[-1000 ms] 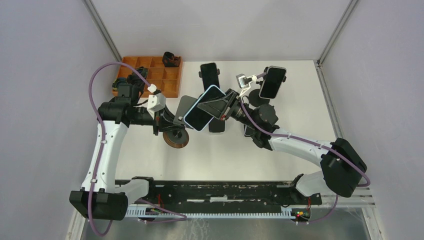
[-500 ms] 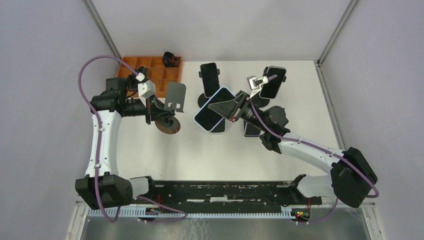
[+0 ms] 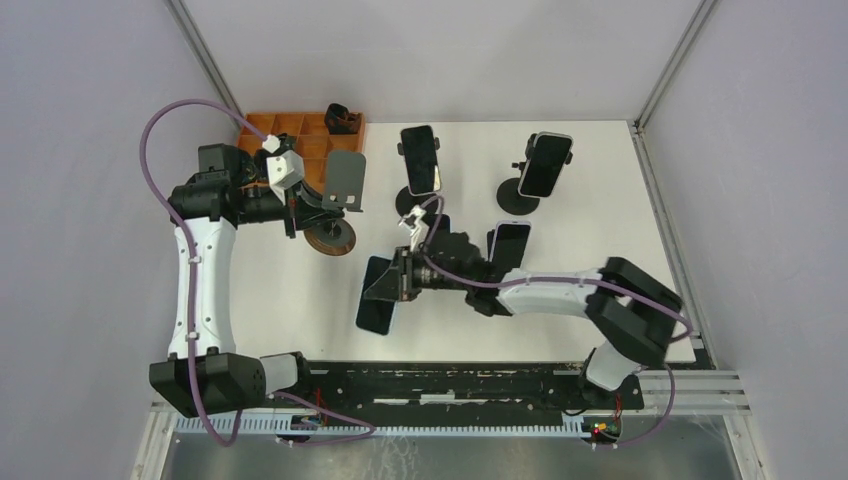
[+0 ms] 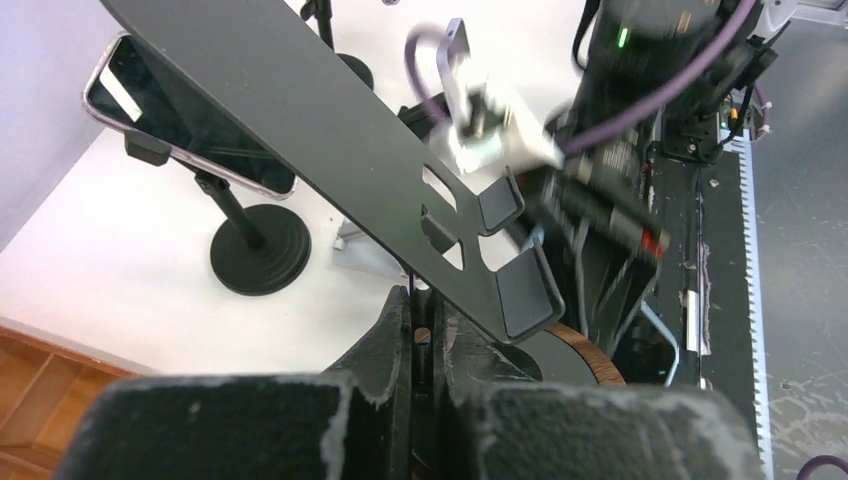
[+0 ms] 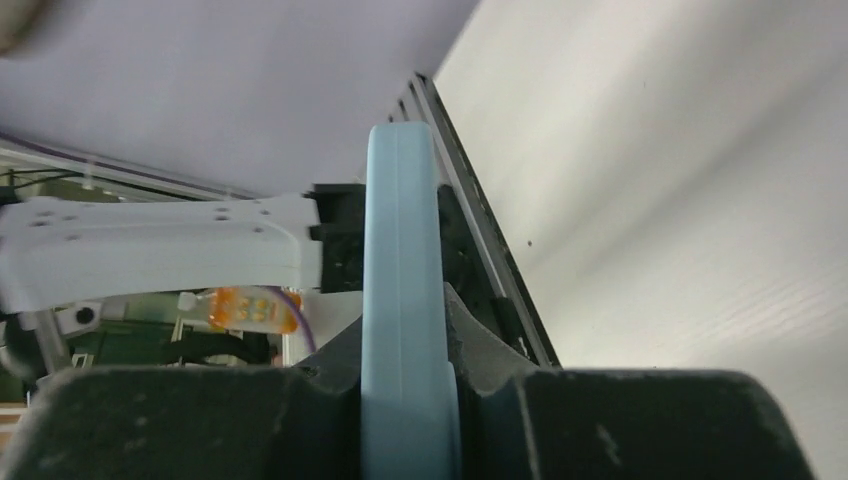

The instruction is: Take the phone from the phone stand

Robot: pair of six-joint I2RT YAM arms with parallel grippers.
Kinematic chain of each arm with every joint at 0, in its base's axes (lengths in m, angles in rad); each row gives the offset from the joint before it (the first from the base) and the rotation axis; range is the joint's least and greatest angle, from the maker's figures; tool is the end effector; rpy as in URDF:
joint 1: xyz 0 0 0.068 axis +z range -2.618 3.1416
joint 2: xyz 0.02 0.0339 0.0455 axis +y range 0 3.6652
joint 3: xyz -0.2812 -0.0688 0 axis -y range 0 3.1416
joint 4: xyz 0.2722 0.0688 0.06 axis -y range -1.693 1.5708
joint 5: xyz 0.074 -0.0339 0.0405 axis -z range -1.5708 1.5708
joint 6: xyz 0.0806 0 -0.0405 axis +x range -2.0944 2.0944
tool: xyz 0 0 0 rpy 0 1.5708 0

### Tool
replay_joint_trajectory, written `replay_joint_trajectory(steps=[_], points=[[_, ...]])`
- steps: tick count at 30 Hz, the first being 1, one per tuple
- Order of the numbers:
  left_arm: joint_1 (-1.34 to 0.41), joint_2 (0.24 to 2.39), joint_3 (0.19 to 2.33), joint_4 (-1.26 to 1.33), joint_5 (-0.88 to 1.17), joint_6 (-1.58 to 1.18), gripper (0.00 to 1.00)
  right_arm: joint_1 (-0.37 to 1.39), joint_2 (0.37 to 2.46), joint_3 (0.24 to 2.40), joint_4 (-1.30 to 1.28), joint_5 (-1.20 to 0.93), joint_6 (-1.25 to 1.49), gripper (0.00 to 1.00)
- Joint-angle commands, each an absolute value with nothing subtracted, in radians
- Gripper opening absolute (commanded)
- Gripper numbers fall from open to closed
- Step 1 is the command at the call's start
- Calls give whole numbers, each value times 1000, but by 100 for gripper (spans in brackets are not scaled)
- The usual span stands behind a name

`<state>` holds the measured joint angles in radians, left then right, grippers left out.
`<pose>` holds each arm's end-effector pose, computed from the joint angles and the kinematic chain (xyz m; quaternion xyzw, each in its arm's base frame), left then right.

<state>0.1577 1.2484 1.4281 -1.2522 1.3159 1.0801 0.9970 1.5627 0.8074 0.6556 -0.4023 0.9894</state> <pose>0.2424 -0.0404 0.4050 0.4763 0.6196 -0.3695 0.5027 0.1930 0.3568 0.2370 -0.1368 0.7260 0.6317 0.2349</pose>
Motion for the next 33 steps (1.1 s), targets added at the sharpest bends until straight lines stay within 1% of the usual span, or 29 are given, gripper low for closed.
replay_joint_trajectory(steps=[1, 6, 12, 18, 26, 28, 30, 31, 33], points=[[167, 1218, 1469, -1210, 1358, 1034, 2, 1070, 1725, 988, 640, -409, 973, 0], [176, 1195, 1439, -1174, 1310, 1006, 2, 1110, 1933, 1150, 564, -413, 969, 0], [181, 1162, 1392, -1144, 1318, 991, 2, 1112, 2075, 1238, 541, -405, 966, 7], [181, 1161, 1372, -1159, 1338, 1013, 2, 1109, 2144, 1281, 500, -393, 947, 22], [181, 1178, 1376, -1238, 1351, 1100, 2, 1090, 2145, 1270, 452, -302, 937, 56], [182, 1180, 1378, -1255, 1351, 1121, 2, 1082, 2126, 1252, 439, -268, 934, 70], [182, 1180, 1378, -1266, 1351, 1133, 2, 1077, 2104, 1240, 410, -238, 918, 90], [182, 1181, 1380, -1272, 1351, 1139, 2, 1075, 2091, 1236, 385, -218, 900, 98], [182, 1183, 1382, -1283, 1351, 1150, 2, 1073, 2060, 1242, 317, -186, 859, 98]])
